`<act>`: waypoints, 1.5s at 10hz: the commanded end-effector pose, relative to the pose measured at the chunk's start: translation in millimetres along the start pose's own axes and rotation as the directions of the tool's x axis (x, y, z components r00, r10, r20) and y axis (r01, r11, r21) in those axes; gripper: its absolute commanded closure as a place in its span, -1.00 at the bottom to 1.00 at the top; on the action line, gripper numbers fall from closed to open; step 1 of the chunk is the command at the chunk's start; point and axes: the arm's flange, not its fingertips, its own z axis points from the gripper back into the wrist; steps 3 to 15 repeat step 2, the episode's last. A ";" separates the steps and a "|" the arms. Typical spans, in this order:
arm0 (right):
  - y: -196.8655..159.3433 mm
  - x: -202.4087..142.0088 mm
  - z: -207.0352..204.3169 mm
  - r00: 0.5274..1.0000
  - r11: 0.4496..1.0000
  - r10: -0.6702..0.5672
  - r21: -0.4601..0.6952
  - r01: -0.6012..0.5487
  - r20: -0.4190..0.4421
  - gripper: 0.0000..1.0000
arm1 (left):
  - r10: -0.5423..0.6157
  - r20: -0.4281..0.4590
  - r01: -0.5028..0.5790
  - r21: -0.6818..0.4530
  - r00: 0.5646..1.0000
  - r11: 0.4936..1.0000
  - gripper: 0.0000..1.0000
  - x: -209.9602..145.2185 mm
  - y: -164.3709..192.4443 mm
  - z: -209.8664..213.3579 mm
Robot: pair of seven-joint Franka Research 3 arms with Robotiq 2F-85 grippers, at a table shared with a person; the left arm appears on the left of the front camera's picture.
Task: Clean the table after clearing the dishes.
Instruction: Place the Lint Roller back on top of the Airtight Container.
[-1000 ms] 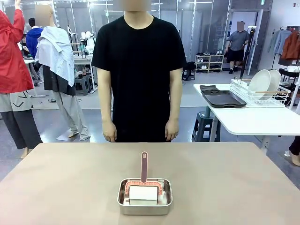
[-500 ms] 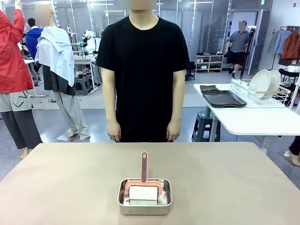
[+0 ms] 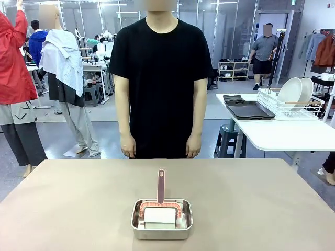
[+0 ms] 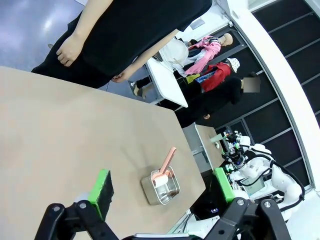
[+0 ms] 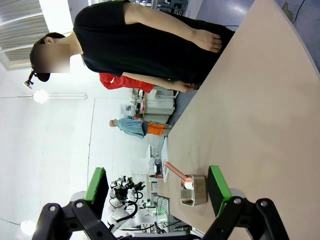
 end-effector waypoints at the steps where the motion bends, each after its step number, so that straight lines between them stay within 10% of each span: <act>1: 2.1 -1.7 3.0 1.000 1.000 0.006 -0.005 -0.006 -0.013 -1.00 | -0.001 0.005 0.001 0.003 1.000 1.000 -1.00 -4.1 -2.9 2.1; 15: 2.1 -1.7 3.0 1.000 1.000 0.006 -0.005 -0.006 -0.013 -1.00 | -0.001 0.005 0.001 0.003 1.000 1.000 -1.00 -4.1 -2.9 2.1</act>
